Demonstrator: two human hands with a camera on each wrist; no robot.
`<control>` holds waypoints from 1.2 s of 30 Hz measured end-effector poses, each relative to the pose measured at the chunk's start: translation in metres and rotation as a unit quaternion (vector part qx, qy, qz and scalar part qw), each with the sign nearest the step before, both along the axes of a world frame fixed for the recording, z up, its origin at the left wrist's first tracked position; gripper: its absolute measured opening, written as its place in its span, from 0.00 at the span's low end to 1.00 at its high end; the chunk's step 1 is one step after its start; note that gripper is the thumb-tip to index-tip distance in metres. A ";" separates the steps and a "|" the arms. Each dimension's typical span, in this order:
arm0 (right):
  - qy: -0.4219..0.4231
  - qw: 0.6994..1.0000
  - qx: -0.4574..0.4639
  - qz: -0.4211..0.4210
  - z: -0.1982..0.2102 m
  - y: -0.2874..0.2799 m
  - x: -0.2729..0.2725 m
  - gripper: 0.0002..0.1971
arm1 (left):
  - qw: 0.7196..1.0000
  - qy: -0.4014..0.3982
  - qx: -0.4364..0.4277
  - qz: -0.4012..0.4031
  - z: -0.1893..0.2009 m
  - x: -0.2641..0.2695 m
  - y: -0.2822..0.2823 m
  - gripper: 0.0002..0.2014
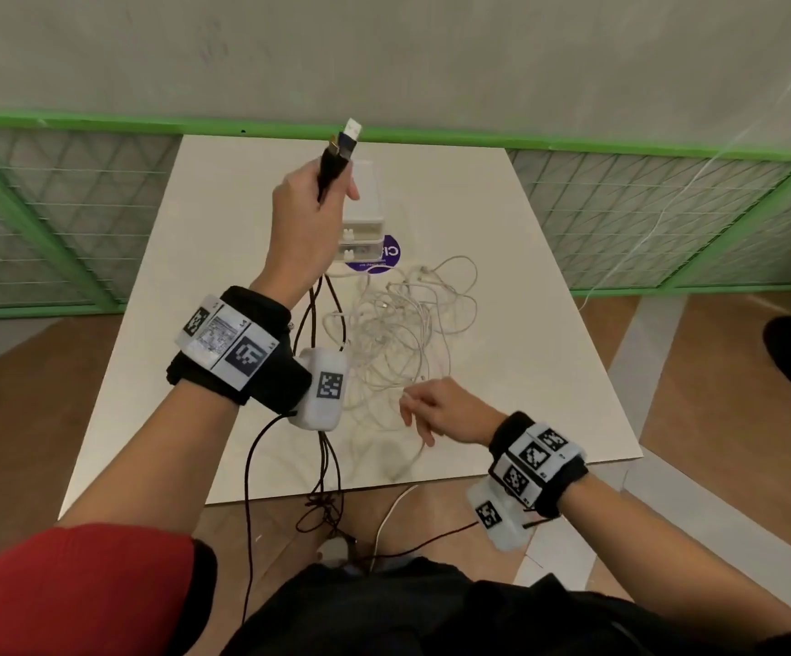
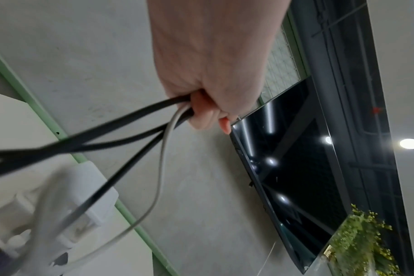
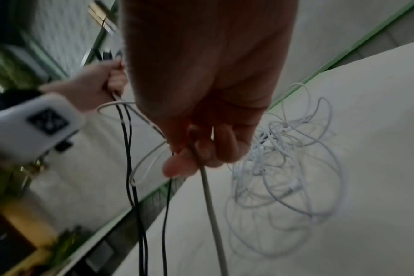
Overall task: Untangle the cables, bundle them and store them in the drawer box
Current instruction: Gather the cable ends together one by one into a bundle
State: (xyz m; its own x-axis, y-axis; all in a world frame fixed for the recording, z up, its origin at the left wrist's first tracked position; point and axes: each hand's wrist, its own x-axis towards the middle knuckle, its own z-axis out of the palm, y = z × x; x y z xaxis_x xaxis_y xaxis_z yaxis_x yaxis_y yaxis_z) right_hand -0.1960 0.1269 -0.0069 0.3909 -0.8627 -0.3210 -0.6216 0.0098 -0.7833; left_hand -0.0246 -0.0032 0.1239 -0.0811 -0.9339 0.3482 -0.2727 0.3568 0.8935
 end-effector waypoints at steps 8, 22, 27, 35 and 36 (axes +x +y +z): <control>0.212 0.951 0.177 0.142 -0.051 0.018 0.007 0.15 | 0.999 0.028 0.004 -0.019 0.004 -0.013 0.017 0.16; 0.001 0.998 -0.055 -0.035 0.032 -0.004 0.015 0.12 | 0.994 0.072 0.075 -0.044 -0.019 -0.039 0.059 0.17; 0.070 0.997 -0.002 0.034 0.049 -0.001 0.002 0.12 | 0.981 0.093 0.153 -0.071 -0.035 -0.043 0.063 0.17; -0.151 0.978 -0.068 -0.123 0.059 -0.007 0.027 0.14 | 0.964 0.101 0.202 -0.144 -0.044 -0.056 0.069 0.12; -0.157 0.976 -0.068 -0.137 0.057 -0.006 0.029 0.13 | 0.958 0.119 0.209 -0.158 -0.043 -0.055 0.068 0.13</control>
